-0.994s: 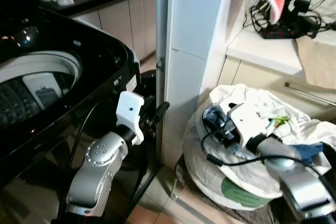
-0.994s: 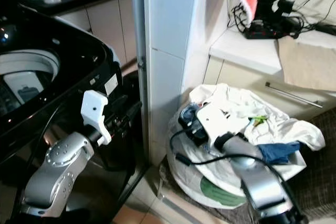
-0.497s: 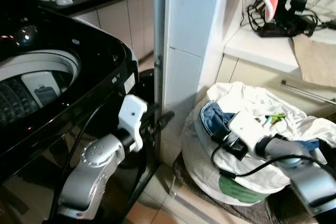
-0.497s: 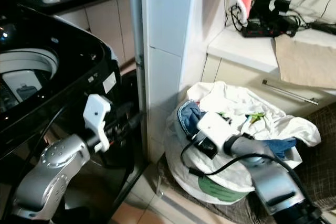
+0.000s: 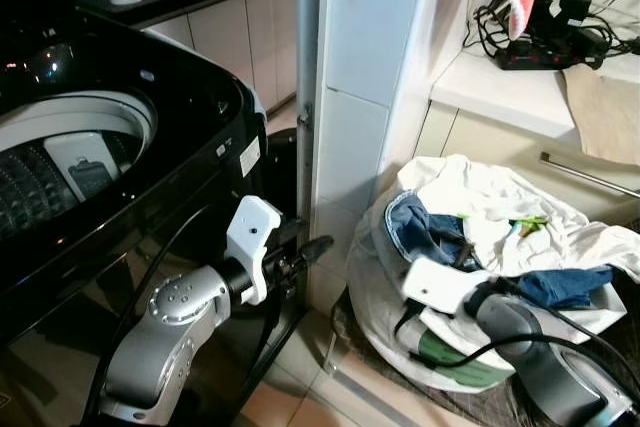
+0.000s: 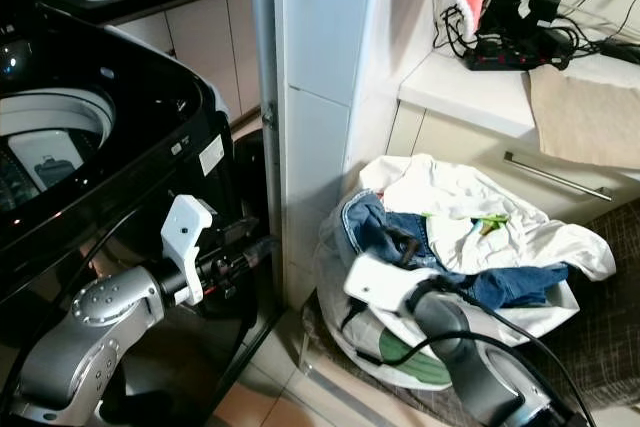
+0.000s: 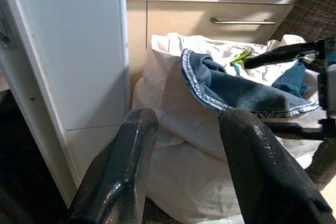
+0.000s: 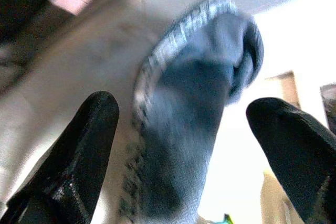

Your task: Clothes washing

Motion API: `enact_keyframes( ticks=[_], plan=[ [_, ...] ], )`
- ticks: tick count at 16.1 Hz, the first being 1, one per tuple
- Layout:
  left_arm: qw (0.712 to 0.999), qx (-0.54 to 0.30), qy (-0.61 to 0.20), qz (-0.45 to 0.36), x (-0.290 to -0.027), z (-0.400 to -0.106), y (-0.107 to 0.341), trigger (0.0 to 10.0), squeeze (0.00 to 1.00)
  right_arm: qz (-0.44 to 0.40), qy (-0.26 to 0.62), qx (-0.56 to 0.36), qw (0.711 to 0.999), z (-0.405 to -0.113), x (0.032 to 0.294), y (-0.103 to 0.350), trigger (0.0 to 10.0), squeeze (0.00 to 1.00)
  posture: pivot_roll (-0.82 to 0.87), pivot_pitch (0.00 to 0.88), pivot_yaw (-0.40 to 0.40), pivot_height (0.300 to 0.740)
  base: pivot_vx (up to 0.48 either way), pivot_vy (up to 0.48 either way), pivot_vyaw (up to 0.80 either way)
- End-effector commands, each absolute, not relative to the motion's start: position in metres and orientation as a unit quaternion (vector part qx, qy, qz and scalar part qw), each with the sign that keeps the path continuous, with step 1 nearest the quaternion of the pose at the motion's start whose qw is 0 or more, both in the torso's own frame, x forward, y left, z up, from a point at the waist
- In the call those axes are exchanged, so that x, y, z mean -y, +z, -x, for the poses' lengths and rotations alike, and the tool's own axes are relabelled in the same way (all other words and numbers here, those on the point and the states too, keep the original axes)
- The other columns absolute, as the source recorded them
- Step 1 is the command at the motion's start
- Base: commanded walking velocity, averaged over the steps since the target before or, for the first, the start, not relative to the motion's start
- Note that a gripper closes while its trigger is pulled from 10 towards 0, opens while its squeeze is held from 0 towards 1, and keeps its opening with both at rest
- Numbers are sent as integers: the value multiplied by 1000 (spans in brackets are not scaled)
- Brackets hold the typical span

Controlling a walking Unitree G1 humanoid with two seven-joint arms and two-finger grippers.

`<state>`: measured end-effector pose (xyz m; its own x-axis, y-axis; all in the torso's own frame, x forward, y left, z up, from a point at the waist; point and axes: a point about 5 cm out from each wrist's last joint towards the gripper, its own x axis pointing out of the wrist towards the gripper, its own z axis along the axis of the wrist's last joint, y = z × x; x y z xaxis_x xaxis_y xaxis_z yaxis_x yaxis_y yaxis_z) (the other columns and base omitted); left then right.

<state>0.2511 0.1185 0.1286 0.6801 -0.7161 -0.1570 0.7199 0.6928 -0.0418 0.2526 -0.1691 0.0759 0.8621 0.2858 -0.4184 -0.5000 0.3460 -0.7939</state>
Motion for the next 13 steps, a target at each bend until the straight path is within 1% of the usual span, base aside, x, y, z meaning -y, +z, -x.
enact_keyframes(
  ticks=[1, 2, 5, 7, 9, 12, 13],
  plan=[
    [908, -77, -412, -8, -114, -249, 132, 10000, 0, 549, 222, -90, 801, -256, 175, 72, 10000, 0, -59, 0, -10, 740, 0, 0, 0],
    [904, -71, -421, -4, -113, -248, 133, 10000, 0, 565, 206, -86, 794, -257, 181, 67, 10000, 0, -59, 0, -10, 740, 0, 0, 0],
    [907, -67, -416, -3, -116, -250, 135, 10000, 0, 585, 163, -68, 792, -268, 198, 69, 10000, 0, -48, 0, -16, 740, 0, 0, 0],
    [907, -66, -415, -3, -118, -249, 136, 10000, 0, 573, 137, -41, 807, -275, 202, 82, 10000, 0, -48, 0, -16, 740, 0, 0, 0],
    [908, -65, -415, -3, -119, -249, 137, 10000, 0, 537, 122, 4, 835, -284, 201, 101, 10000, 0, -47, 0, -18, 740, 0, 0, 0],
    [908, -64, -414, -4, -120, -250, 137, 10000, 0, 508, 109, 0, 855, -287, 206, 107, 10000, 0, -50, 0, -16, 740, 0, 0, 0],
    [908, -64, -413, -6, -120, -250, 137, 10000, 0, 486, 96, -7, 868, -288, 210, 108, 10000, 0, -52, 0, -14, 740, 0, 0, 0]
  ],
)
